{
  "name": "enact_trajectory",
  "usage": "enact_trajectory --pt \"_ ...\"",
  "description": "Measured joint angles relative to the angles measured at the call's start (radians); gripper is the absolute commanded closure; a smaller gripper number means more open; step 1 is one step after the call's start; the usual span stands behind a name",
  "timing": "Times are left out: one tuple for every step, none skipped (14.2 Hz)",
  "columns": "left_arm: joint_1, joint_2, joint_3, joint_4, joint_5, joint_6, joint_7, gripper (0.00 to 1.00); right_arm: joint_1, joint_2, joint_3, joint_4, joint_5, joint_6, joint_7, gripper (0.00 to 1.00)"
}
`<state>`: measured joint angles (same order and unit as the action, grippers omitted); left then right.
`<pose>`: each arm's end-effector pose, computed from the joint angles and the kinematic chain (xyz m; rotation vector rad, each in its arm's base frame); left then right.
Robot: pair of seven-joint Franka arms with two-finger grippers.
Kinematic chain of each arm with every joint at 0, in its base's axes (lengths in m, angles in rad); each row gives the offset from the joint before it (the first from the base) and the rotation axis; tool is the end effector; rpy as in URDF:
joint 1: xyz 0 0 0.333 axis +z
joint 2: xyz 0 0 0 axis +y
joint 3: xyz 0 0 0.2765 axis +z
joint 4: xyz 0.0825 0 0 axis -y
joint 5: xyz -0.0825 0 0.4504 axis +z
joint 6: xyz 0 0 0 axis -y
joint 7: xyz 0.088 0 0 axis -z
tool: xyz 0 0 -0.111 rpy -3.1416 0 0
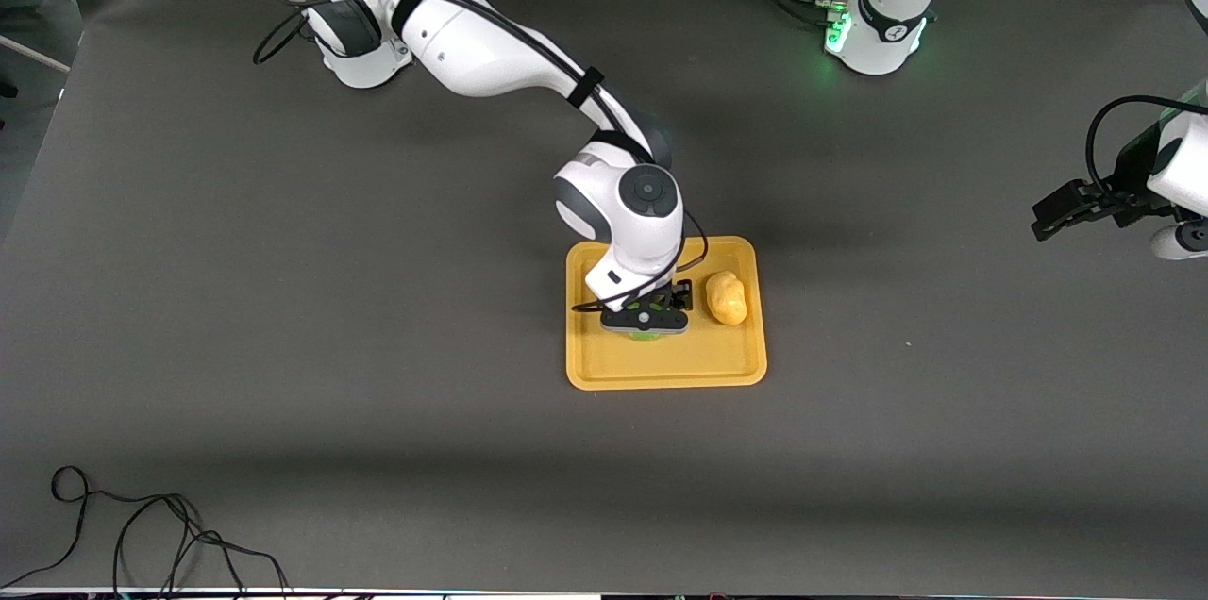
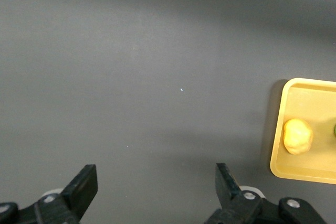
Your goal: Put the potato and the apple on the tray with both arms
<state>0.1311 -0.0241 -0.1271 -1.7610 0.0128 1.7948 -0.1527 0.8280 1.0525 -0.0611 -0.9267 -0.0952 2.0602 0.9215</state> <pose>0.6280 0.0031 0.5125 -3.1197 -0.2409 -0.0919 0.5847 0.5809 0.1930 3.0999 -0.1244 0.2453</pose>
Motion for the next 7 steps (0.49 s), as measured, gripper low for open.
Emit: enact_trajectory --pt "0.0 0.0 0.0 0.0 0.0 0.0 0.0 0.0 -0.001 -0.032 -0.001 0.01 0.0 -0.053 0.0 0.0" --pt "0.0 0.0 0.0 0.001 0.0 0.0 0.0 0.0 -0.006 -0.074 -0.002 0.018 0.0 -0.11 0.0 0.0" --pt "0.0 0.0 0.0 0.001 0.0 0.0 0.0 0.0 -0.015 -0.123 -0.003 0.024 0.0 -0.172 0.0 0.0" --pt "-0.001 0.0 0.0 0.001 0.0 -0.001 0.0 0.0 -0.029 -0.172 -0.004 0.026 0.0 -0.23 -0.006 0.0" --pt "-0.001 0.0 0.0 0.002 0.0 -0.001 0.0 0.0 -0.048 -0.221 -0.005 0.026 0.0 -0.288 -0.029 0.0" --pt "-0.001 0.0 0.0 0.002 0.0 -0.001 0.0 0.0 -0.07 -0.266 -0.007 0.026 0.0 -0.352 -0.075 0.0" --pt "-0.002 0.0 0.0 0.002 0.0 -0.001 0.0 0.0 -0.096 -0.308 -0.009 0.024 0.0 -0.424 -0.14 0.0"
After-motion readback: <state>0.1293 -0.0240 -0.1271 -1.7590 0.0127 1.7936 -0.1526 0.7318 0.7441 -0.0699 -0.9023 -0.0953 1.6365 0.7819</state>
